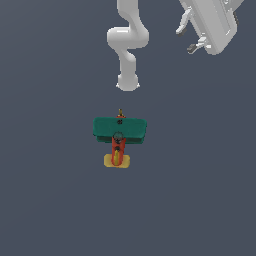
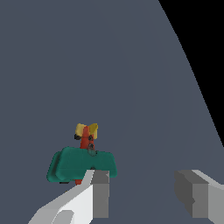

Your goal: Pick up the object and move it to a goal position.

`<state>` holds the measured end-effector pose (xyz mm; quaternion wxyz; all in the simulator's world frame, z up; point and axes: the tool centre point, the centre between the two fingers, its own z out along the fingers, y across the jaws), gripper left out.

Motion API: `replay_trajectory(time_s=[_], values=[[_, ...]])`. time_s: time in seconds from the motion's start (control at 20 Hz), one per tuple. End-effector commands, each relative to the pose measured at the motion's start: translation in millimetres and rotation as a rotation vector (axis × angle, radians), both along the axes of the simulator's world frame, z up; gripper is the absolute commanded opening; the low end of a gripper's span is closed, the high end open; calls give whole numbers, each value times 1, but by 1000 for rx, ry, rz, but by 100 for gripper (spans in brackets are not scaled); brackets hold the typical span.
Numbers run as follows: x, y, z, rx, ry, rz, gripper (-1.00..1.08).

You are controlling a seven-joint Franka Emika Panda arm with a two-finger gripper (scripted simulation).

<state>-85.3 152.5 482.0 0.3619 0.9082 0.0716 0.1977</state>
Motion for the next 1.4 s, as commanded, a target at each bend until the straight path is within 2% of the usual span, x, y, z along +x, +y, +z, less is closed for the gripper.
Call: replay_trajectory(time_s=[0.0, 0.7, 1.35], values=[[1, 4, -7, -36, 2, -1, 28], [13, 18, -64, -235, 44, -12, 28], [24, 13, -139, -412, 123, -24, 28]])
